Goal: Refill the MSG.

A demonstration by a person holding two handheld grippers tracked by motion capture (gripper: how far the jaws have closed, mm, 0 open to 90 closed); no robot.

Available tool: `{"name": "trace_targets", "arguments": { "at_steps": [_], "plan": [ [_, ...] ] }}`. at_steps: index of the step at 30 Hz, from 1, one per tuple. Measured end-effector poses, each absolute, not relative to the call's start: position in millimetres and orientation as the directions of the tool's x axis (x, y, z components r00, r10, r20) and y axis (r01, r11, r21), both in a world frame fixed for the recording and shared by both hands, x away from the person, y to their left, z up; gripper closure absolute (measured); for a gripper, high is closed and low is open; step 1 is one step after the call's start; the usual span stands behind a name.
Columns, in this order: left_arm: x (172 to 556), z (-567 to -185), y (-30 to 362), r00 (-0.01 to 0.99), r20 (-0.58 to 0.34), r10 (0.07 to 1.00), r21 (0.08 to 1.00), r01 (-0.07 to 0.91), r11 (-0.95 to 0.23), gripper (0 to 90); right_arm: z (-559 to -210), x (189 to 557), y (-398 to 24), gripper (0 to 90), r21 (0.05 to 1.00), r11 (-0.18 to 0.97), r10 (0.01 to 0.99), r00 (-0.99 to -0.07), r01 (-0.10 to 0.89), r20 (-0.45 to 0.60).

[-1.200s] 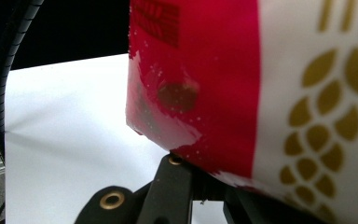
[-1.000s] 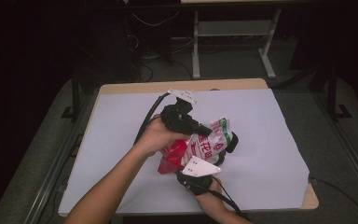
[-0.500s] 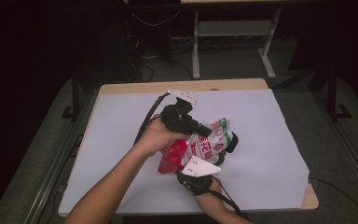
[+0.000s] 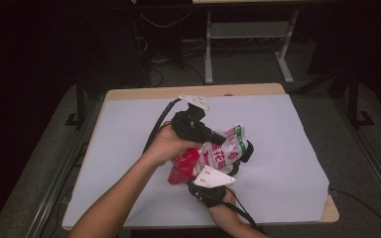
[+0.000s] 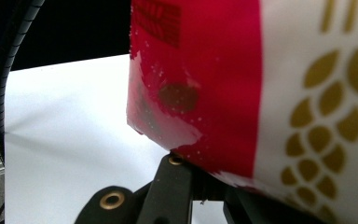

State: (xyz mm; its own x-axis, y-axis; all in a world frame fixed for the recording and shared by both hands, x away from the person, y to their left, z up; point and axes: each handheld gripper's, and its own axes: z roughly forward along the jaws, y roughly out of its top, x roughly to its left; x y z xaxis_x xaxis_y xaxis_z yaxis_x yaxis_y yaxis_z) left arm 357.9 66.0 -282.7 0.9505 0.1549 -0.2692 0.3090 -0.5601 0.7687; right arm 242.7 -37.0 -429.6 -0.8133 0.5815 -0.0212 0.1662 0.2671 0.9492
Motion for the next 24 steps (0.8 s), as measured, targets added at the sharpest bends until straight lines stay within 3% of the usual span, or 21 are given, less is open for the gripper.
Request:
{"name": "trace_targets", "arguments": {
  "at_steps": [24],
  "plan": [
    [357.7,-282.4,64.9,0.952,-0.265,0.151,0.768,0.303,-0.564,89.7,-429.4,242.5,-37.2,90.0,0.95,0.266,0.583,-0.812,0.163,-0.023]
  ]
}}
